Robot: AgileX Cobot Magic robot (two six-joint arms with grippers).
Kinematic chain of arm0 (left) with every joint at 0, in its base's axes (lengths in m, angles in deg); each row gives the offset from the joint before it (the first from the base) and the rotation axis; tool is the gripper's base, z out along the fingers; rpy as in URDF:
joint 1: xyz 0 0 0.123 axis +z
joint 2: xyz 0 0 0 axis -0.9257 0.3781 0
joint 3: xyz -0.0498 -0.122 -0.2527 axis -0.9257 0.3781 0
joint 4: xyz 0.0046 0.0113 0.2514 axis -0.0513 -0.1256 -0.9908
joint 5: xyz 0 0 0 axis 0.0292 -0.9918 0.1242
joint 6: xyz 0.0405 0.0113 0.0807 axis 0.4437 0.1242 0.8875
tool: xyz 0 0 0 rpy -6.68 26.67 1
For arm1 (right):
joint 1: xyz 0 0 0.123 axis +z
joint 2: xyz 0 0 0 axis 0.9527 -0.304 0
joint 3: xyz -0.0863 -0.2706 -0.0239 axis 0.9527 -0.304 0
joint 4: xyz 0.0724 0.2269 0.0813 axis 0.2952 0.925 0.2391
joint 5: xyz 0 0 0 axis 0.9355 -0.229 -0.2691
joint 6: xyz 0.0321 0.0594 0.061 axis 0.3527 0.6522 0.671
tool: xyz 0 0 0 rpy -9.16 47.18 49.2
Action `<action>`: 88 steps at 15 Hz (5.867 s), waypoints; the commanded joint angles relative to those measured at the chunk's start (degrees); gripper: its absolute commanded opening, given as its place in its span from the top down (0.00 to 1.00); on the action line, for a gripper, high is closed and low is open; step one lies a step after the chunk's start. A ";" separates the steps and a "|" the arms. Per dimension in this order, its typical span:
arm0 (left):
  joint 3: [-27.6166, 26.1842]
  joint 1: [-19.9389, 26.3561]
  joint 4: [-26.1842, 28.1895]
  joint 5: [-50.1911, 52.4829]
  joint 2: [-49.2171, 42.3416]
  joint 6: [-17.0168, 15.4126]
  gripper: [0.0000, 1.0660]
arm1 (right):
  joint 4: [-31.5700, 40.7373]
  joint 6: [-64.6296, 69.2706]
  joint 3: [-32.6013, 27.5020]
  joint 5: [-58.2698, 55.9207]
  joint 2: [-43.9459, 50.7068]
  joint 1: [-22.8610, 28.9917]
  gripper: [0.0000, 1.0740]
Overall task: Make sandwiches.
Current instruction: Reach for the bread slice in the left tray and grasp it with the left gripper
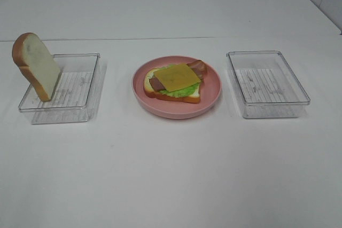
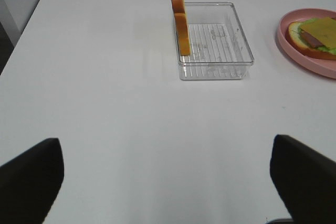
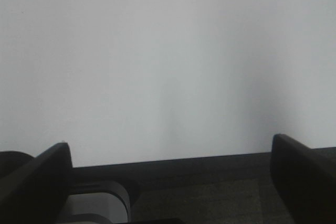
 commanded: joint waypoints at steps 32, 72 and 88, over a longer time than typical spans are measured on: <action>0.06 0.17 0.00 0.29 -0.86 0.11 0.05 | 3.72 -8.82 -12.09 2.75 41.14 -6.25 0.08; -48.99 0.17 -0.86 8.65 90.36 -2.23 0.05 | 3.72 -8.77 -12.09 2.75 41.14 -6.25 0.08; -62.85 0.17 12.61 16.21 120.03 7.62 0.06 | 3.72 -8.59 -12.09 2.75 41.14 -6.25 0.08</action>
